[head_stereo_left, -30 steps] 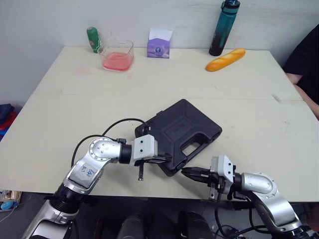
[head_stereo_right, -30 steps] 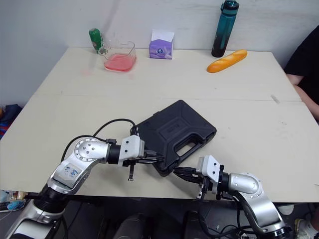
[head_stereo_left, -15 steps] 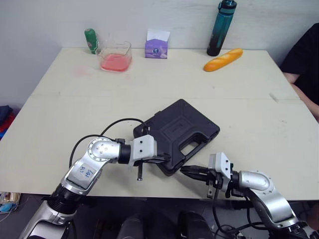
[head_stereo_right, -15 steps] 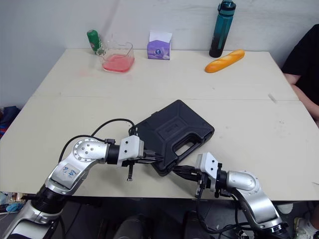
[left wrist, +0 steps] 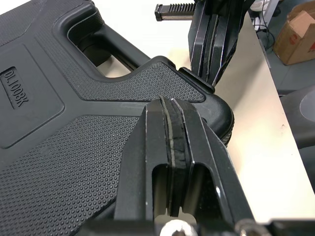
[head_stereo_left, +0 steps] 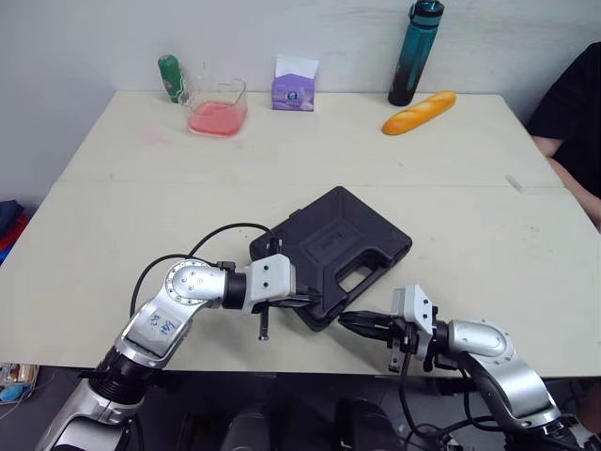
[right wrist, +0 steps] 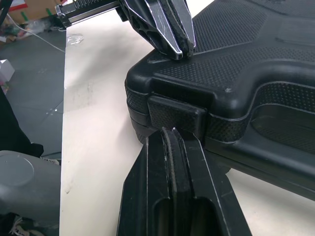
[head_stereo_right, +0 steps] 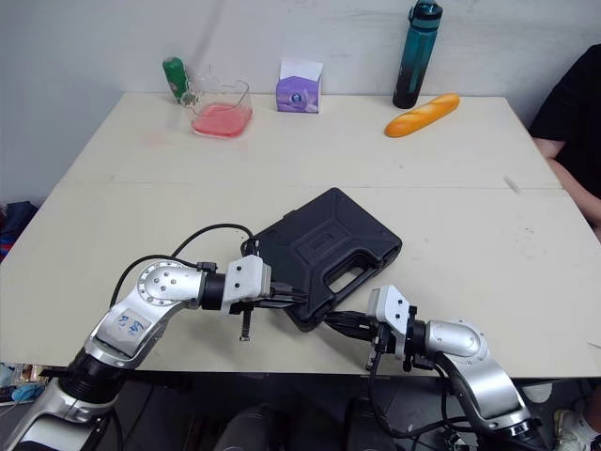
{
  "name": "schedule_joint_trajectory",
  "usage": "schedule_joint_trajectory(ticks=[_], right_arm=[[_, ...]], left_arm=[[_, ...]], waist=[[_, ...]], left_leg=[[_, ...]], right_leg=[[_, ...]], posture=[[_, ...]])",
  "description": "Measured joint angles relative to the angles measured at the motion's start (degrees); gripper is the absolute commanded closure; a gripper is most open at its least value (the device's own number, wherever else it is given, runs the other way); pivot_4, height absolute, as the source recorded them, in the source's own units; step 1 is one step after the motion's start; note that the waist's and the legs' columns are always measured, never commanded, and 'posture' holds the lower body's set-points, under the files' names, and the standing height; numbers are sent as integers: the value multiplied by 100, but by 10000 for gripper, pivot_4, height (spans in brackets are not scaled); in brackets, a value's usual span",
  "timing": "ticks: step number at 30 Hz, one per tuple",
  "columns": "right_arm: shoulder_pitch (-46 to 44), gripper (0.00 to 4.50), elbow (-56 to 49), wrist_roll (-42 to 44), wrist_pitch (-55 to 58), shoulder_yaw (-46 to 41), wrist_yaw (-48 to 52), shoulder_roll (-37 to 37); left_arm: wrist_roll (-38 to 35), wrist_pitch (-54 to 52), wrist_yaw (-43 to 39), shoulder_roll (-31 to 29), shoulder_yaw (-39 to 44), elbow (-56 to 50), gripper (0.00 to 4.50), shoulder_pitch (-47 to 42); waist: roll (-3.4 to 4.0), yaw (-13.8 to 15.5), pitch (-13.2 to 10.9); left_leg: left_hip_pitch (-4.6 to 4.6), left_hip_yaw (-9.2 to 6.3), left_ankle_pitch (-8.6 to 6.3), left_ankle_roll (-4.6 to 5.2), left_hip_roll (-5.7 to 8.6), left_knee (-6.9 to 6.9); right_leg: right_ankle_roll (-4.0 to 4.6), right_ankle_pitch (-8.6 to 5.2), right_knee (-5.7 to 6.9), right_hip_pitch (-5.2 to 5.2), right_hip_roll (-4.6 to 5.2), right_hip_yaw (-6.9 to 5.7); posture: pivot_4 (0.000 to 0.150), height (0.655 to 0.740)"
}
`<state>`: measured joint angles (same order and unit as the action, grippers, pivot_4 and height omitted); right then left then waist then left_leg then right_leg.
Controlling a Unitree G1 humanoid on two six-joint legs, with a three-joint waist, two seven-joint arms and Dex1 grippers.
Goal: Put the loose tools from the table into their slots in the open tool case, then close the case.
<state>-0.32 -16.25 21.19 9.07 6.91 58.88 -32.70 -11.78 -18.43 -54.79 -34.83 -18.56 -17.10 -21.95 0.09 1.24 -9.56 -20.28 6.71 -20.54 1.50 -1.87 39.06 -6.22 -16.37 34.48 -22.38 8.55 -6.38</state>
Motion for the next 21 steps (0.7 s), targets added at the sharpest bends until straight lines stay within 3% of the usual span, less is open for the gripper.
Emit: schedule_joint_trajectory(ticks=[7,10,14,18,21], right_arm=[[180,44650,-395,332,172,-538,246,-740],[222,44650,-454,563,335,-1021,467,-1236],[145,44650,-1,685,354,-1952,941,-2133],[-76,44650,576,580,83,-2249,1172,-2361],[-508,36747,1536,380,-156,-2365,1412,-2852]], left_arm=[[-406,585,-199,41,507,161,45000,303],[-650,730,-277,-69,1016,172,45000,457],[-1224,654,-358,-723,2319,-7,45000,728],[-1400,523,-417,-1143,3094,-34,45000,1379],[-1409,450,-570,-1653,3922,402,36893,1973]], waist=[[9,8,-35],[6,9,-49],[0,0,-89],[-9,-5,-101],[-11,-25,-165]], left_leg=[[-41,-1,22,-9,-2,-6],[-97,-3,25,-5,1,0],[-113,15,36,4,6,2],[-114,28,31,13,11,0],[-117,43,32,26,19,11]], right_leg=[[2,-1,-16,-31,-3,-13],[-3,1,-20,-77,-8,-26],[-6,3,-17,-97,-21,-78],[-12,7,-10,-96,-32,-100],[-20,11,-23,-104,-23,-94]], posture=[[1500,7400],[1500,7400],[1500,7400],[1500,7400],[1500,7400]])
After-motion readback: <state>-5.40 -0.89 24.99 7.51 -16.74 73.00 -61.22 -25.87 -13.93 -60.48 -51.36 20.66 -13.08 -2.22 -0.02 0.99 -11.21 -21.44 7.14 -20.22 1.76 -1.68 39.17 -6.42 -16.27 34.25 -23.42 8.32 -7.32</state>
